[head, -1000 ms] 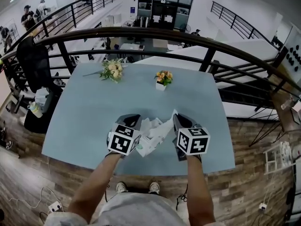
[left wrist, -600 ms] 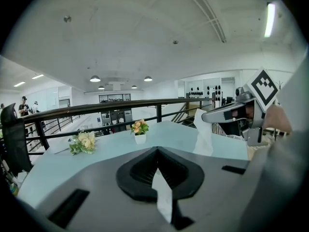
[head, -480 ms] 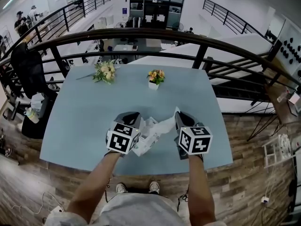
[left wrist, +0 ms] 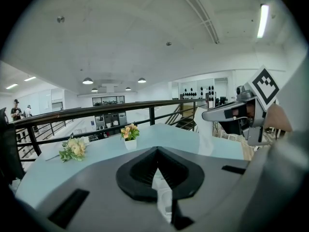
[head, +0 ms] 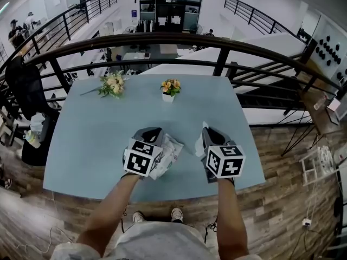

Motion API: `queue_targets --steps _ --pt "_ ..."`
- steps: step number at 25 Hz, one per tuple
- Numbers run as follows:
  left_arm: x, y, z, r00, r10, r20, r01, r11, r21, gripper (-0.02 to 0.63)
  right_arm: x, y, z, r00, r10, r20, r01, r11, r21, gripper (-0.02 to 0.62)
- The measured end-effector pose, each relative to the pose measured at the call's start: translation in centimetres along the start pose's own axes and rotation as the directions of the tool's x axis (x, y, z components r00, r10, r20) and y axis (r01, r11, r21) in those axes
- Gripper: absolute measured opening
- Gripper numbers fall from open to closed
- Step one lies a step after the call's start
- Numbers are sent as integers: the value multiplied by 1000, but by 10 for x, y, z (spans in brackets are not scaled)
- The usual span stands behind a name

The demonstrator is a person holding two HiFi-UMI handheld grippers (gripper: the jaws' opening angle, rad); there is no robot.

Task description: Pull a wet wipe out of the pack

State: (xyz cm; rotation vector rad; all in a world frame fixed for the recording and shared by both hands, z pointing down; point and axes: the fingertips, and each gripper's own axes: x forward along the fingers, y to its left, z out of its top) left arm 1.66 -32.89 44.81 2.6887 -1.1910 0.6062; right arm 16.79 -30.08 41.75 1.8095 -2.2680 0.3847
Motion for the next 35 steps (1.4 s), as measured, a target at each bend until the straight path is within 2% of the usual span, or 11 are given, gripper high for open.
queue_targets --steps 14,35 --pt "12 -18 10 999 -37 25 37 999 12 -5 -18 -17 -1 996 -81 38 82 996 -27 8" --pt "13 -9 10 999 -26 34 27 1000 -2 -5 -17 -17 2 995 -80 53 81 996 -28 8"
